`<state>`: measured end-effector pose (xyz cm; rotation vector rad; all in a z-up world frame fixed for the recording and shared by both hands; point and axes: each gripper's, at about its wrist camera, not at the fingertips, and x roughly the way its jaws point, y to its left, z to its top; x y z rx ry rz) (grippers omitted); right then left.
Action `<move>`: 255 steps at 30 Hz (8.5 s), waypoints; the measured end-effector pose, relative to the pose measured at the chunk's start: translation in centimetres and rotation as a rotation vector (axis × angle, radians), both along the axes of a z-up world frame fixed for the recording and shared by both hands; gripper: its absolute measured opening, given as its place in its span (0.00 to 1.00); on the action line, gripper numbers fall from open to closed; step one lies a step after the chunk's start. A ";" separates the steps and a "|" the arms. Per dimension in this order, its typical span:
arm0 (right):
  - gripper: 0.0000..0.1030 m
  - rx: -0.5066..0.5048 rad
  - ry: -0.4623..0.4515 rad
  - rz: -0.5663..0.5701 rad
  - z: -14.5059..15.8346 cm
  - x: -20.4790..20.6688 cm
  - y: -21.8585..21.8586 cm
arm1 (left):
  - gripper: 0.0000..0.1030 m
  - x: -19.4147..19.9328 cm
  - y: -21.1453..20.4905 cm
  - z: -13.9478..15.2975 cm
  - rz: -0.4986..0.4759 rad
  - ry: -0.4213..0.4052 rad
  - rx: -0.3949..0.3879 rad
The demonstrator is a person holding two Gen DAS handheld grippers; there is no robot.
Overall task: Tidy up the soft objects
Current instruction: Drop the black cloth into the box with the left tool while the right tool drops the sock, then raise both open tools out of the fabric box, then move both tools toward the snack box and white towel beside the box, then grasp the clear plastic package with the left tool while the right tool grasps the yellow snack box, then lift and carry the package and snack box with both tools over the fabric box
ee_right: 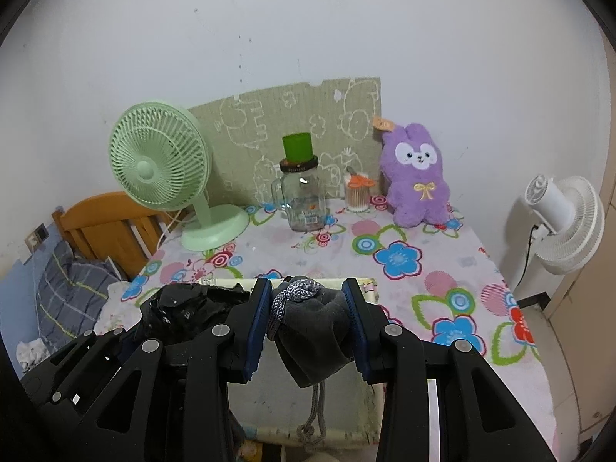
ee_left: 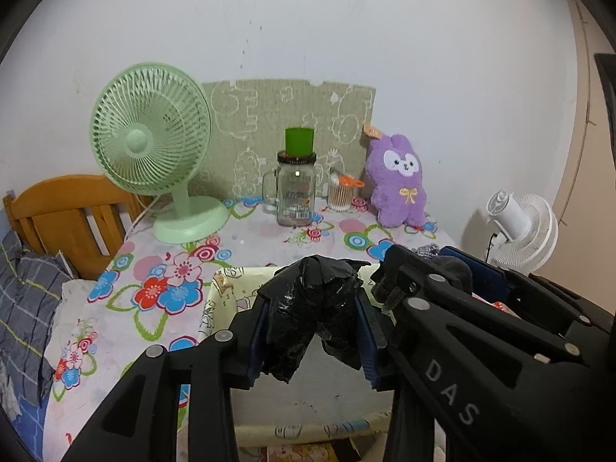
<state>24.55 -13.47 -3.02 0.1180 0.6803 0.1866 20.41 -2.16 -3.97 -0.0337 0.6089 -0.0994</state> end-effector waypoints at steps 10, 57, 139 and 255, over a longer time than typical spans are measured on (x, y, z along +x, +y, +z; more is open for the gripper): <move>0.40 0.007 0.052 -0.010 -3.3 3.3 0.6 | 0.69 3.4 0.7 -2.9 0.028 0.098 -0.010; 1.00 -0.019 -0.102 0.013 4.1 -7.1 0.1 | 1.00 -6.6 0.8 2.9 0.031 -0.005 0.002; 1.00 -0.091 0.184 0.140 -9.9 -11.3 7.1 | 0.65 -10.4 7.6 -11.5 0.145 0.305 -0.045; 0.75 -0.071 -0.087 -0.091 4.3 -11.7 -1.9 | 0.20 -10.4 -2.1 3.4 -0.040 -0.038 0.051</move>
